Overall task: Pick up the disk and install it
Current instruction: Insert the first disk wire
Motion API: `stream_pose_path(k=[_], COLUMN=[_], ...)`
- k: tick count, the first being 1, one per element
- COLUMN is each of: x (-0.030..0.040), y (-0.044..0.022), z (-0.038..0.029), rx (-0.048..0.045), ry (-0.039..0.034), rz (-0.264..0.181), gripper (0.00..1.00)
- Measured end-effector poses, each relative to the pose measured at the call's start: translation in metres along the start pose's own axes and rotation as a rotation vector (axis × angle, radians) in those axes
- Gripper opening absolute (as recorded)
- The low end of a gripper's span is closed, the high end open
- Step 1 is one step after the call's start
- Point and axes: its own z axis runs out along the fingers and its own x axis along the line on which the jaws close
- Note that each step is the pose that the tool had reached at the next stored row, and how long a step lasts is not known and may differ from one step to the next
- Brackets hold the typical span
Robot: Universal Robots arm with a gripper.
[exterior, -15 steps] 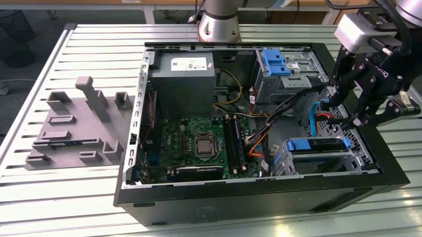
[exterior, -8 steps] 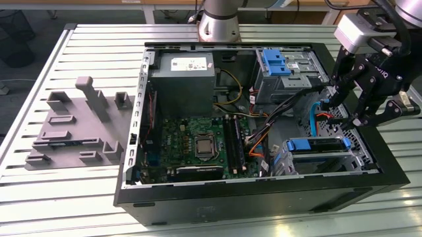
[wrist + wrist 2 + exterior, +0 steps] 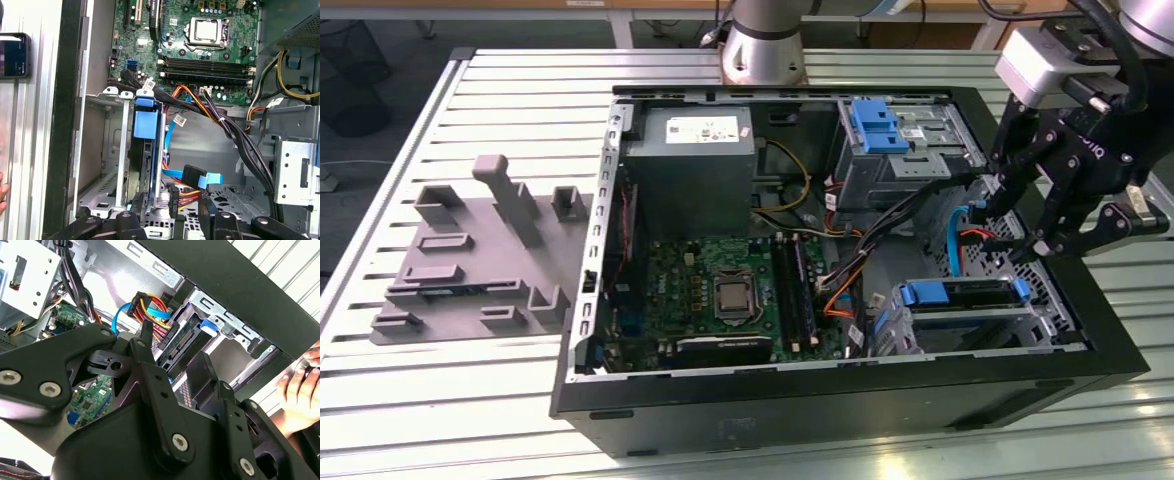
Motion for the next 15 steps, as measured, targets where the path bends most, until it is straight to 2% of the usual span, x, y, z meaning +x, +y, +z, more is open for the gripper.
stream_pose_path(k=[15], x=[0.0], y=[0.0], z=[0.0016], rx=[0.0], ry=[-0.0003], rz=[0.002], gripper=[0.53])
